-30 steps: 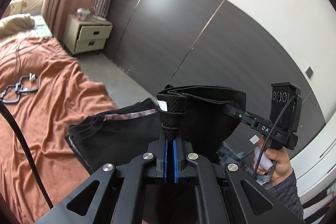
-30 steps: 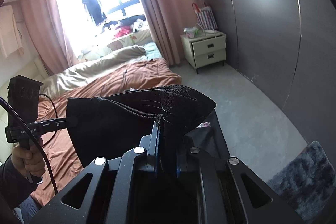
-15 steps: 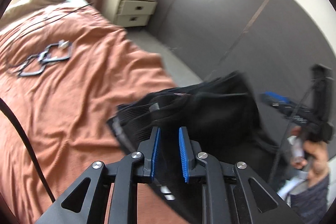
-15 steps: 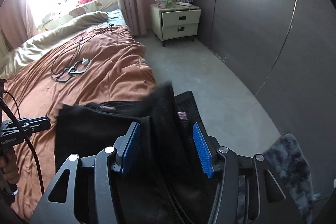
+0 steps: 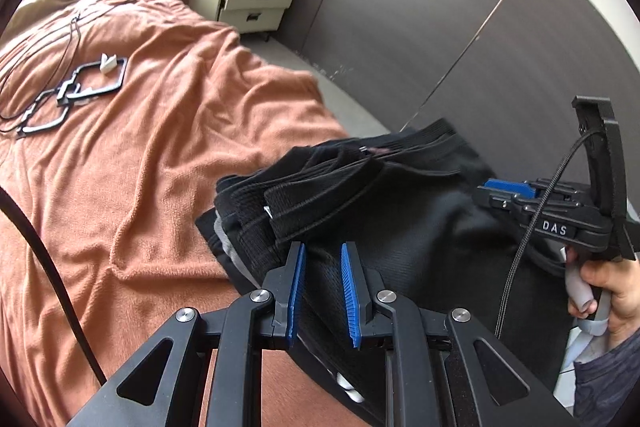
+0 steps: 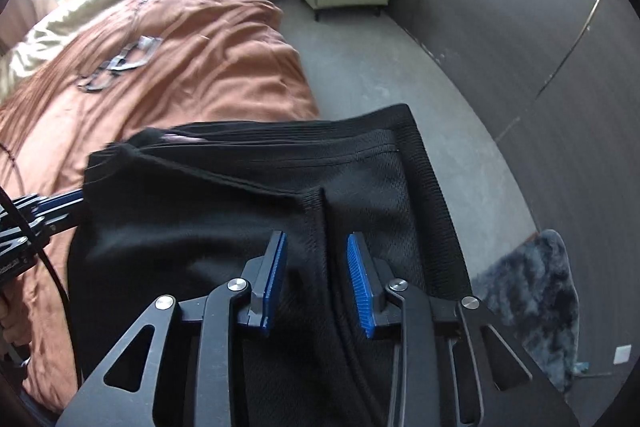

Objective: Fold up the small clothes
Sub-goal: 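Lower the folded shirt onto the clothes stack with both grippers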

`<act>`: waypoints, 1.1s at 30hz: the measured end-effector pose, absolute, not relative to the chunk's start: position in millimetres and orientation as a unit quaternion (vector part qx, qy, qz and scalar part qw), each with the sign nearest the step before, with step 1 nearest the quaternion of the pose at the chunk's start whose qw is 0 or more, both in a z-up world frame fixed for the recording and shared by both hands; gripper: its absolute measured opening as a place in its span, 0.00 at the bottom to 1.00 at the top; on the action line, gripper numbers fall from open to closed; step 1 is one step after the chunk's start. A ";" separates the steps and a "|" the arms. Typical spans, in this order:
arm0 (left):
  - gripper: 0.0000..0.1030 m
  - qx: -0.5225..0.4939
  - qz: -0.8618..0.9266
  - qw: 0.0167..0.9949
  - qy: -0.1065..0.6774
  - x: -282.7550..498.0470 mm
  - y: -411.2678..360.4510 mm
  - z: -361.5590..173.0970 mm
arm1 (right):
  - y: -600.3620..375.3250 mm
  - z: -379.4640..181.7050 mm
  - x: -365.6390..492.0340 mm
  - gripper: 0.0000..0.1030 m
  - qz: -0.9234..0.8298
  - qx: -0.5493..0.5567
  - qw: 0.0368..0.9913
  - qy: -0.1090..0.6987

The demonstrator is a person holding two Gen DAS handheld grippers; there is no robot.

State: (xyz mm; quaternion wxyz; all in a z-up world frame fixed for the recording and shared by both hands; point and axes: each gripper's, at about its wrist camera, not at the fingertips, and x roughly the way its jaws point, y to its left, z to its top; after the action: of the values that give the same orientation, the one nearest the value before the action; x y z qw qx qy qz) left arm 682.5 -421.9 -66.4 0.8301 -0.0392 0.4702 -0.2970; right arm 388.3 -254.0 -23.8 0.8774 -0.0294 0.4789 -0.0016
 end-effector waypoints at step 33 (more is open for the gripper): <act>0.33 -0.061 -0.318 0.794 0.514 542.4 -426.5 -70.8 | -334.4 -7.4 199.3 0.26 -0.004 0.001 0.905 0.425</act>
State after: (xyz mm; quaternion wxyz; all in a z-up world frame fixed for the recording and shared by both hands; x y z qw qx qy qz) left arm 542.4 -426.5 -70.8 0.7940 -0.0605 0.5144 -0.3183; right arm 199.3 -334.4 -7.4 0.9051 0.0006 0.4252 -0.0038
